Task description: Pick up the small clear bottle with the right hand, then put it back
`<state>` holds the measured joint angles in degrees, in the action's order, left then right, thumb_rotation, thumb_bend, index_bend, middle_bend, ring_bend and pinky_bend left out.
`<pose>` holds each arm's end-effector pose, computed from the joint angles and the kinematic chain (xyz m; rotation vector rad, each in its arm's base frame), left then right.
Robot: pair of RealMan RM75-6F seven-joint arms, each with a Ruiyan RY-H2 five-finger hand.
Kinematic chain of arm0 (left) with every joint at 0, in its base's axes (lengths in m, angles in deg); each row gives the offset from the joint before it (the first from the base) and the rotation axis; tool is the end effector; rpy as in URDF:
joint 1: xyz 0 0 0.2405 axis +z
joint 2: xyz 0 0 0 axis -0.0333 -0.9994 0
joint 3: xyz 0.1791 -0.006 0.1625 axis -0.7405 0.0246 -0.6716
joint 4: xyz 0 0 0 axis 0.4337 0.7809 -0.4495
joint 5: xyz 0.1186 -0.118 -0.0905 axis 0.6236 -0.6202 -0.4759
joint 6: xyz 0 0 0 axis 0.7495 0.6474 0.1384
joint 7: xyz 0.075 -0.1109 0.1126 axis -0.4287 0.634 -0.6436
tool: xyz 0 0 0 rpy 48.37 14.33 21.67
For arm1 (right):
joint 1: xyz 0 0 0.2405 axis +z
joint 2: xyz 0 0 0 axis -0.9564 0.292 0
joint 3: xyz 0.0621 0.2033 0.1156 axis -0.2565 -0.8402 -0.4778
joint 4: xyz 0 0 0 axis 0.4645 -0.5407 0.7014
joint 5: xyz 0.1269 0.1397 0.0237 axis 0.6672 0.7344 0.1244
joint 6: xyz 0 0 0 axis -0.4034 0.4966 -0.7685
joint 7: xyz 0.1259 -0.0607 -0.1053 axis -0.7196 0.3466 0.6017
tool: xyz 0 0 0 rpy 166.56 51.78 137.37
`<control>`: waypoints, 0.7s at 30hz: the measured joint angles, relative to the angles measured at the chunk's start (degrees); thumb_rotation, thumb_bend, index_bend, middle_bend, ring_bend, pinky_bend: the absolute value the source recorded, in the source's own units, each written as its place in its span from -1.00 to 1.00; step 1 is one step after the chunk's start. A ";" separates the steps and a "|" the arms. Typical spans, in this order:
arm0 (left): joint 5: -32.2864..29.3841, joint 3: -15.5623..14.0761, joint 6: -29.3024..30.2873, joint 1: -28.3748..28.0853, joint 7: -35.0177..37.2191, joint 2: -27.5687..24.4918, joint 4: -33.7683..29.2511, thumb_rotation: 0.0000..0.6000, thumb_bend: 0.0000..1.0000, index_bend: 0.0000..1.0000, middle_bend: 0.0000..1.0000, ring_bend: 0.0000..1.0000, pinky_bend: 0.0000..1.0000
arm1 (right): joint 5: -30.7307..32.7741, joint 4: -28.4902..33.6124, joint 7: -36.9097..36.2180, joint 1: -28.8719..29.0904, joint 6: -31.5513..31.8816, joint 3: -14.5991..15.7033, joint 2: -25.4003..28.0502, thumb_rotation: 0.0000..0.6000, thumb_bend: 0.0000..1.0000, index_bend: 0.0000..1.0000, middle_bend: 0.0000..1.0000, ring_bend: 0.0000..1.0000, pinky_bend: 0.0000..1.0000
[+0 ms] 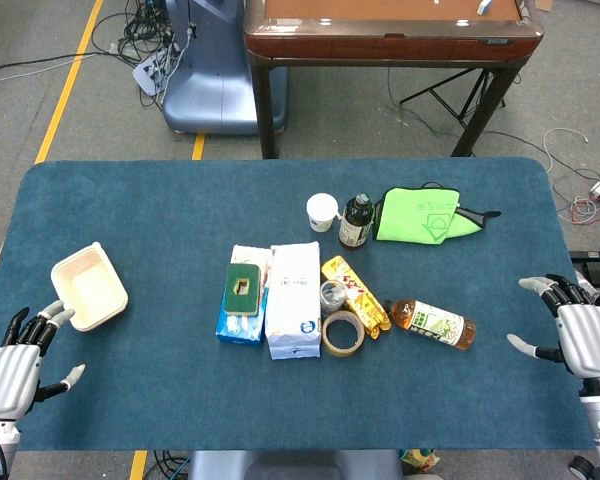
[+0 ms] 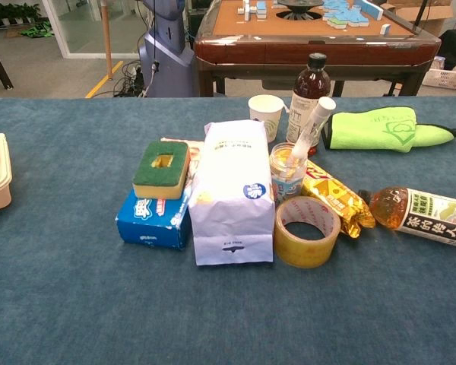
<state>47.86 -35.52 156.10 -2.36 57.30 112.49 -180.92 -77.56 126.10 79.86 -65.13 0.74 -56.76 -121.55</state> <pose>-0.2618 0.2007 0.1582 -1.3775 -0.9531 -0.9865 -0.2868 -0.2276 0.1873 1.3762 -0.9472 0.9395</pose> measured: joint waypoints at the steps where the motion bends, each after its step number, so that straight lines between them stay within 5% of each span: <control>1: 0.04 -0.01 0.08 0.04 0.06 -0.04 -0.03 1.00 -0.54 -0.65 -0.81 -0.68 -0.99 | -0.15 0.09 -0.05 -0.10 0.11 0.05 0.07 1.00 -0.68 -0.47 -0.44 -0.68 -0.57; 16: 0.76 -0.43 0.82 0.61 1.21 -0.31 0.45 1.00 -0.54 -0.65 -0.81 -0.68 -0.99 | -2.19 3.27 -2.54 2.35 -2.82 -0.66 -0.53 1.00 -0.68 -0.47 -0.44 -0.68 -0.57; 21: 1.23 -0.71 0.84 0.67 1.76 -0.42 0.75 1.00 -0.54 -0.65 -0.81 -0.68 -0.99 | -1.85 5.73 -1.38 6.19 -7.52 -1.98 -2.65 1.00 -0.47 -0.39 -0.44 -0.68 -0.57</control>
<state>49.08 -36.23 156.94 -1.69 59.05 112.07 -180.18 -79.41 131.84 78.48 -58.93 -6.78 -58.74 -124.21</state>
